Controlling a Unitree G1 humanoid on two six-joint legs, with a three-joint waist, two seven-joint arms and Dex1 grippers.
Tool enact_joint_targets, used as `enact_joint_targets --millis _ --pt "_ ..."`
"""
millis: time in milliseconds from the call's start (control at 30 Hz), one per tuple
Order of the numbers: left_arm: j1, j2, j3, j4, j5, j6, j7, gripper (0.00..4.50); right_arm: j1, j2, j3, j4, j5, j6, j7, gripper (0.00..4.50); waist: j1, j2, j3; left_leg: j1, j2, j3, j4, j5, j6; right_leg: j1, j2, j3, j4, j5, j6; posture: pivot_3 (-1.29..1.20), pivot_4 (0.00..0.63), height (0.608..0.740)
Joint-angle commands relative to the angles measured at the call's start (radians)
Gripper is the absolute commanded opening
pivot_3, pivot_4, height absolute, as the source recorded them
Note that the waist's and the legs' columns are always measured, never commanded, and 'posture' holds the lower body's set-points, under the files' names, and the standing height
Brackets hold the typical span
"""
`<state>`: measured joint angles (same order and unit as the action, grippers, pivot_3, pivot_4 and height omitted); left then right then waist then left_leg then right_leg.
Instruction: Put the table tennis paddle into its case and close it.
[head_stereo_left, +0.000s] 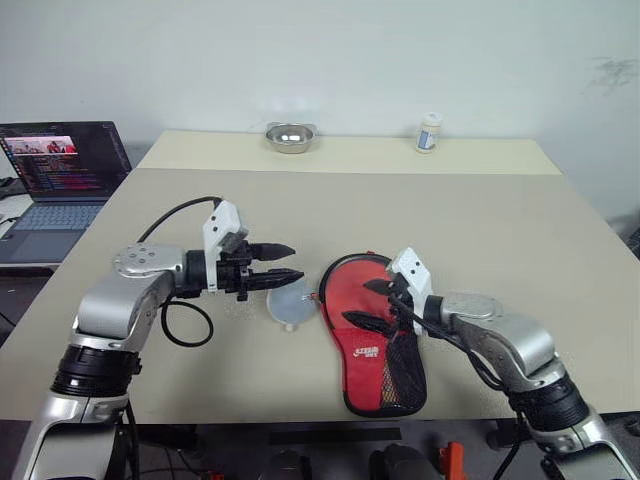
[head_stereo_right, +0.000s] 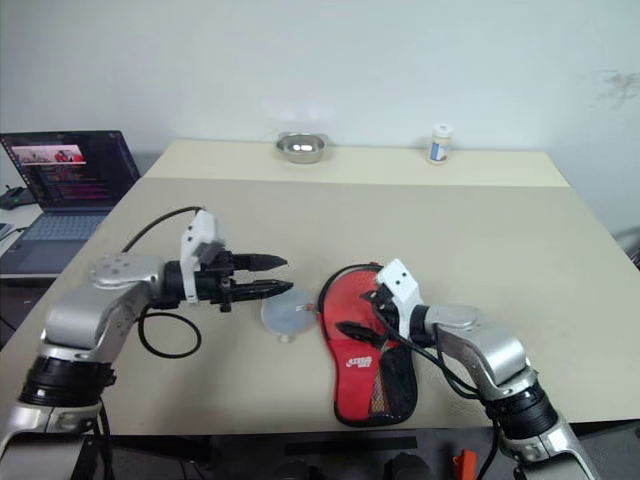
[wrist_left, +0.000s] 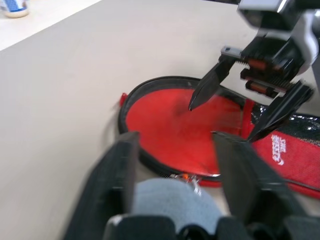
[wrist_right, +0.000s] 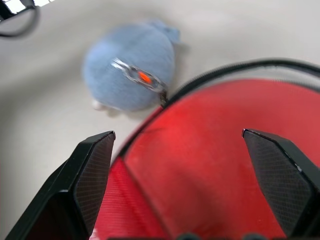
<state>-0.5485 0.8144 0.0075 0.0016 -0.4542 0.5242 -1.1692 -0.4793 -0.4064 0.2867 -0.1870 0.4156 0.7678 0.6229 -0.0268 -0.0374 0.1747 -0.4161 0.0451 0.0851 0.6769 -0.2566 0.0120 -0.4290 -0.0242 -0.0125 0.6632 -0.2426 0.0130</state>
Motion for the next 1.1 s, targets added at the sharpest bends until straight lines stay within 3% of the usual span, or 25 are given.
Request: enact_joint_targets --millis 33,67,100,300,600,833,933,1100 --pt "0.012 0.062 0.004 0.033 0.036 -0.04 -0.054 4.07 -0.019 0.012 0.026 0.026 -0.05 -0.07 0.026 4.5 0.0 0.0 0.0 0.0 0.001 0.0 0.0 0.0 0.0 0.0 0.001 0.0 0.0 0.0 0.0 0.0 0.15 0.74" --pt "0.02 0.072 -0.009 0.041 0.045 -0.054 -0.074 4.46 -0.016 0.011 0.029 0.031 -0.06 -0.077 0.03 4.5 -0.001 0.0 0.0 0.001 0.001 0.0 0.0 0.0 0.0 0.0 0.001 0.0 0.001 0.0 0.0 0.0 0.15 0.74" --pt "0.023 0.076 -0.017 0.047 0.051 -0.063 -0.088 4.49 -0.014 0.012 0.029 0.034 -0.068 -0.082 0.034 4.5 -0.001 0.0 0.0 0.001 0.001 -0.001 0.0 0.0 0.0 0.0 0.001 -0.001 0.001 -0.001 0.0 0.0 0.15 0.74" --pt "-0.001 0.032 -0.1 0.166 0.134 -0.163 -0.134 4.49 0.011 0.009 0.013 0.028 -0.111 -0.085 0.022 4.5 0.003 0.0 0.0 0.001 0.001 0.0 0.0 0.0 0.0 0.0 0.001 -0.001 0.001 0.0 -0.001 0.0 0.15 0.74" --pt "-0.125 -0.138 -0.209 0.464 0.288 -0.343 -0.118 4.49 0.056 0.001 -0.003 -0.052 -0.13 -0.042 -0.007 4.5 0.006 0.0 0.0 0.0 0.001 0.0 0.0 0.0 0.0 0.0 0.001 -0.001 0.002 0.0 -0.001 0.0 0.15 0.74" --pt "-0.146 -0.176 -0.212 0.565 0.327 -0.397 -0.139 4.49 0.076 -0.003 -0.016 -0.095 -0.141 -0.014 -0.037 4.5 0.003 0.0 0.0 0.0 0.001 0.0 0.001 0.0 0.0 0.0 0.001 -0.001 0.002 0.0 -0.001 0.0 0.15 0.74" --pt "-0.14 -0.184 -0.204 0.569 0.321 -0.378 -0.142 3.95 0.079 0.003 -0.015 -0.103 -0.143 -0.004 -0.049 4.5 0.002 0.0 0.0 0.001 0.001 0.0 0.001 0.0 0.0 0.0 0.001 -0.001 0.003 0.0 -0.001 0.0 0.15 0.74" --pt "-0.13 -0.181 -0.184 0.549 0.31 -0.338 -0.14 2.29 0.073 0.029 0.0 -0.08 -0.15 -0.011 -0.06 4.5 0.002 0.0 0.0 0.001 0.001 0.0 0.001 0.0 0.0 0.0 0.001 -0.001 0.003 0.0 -0.001 0.0 0.15 0.74"
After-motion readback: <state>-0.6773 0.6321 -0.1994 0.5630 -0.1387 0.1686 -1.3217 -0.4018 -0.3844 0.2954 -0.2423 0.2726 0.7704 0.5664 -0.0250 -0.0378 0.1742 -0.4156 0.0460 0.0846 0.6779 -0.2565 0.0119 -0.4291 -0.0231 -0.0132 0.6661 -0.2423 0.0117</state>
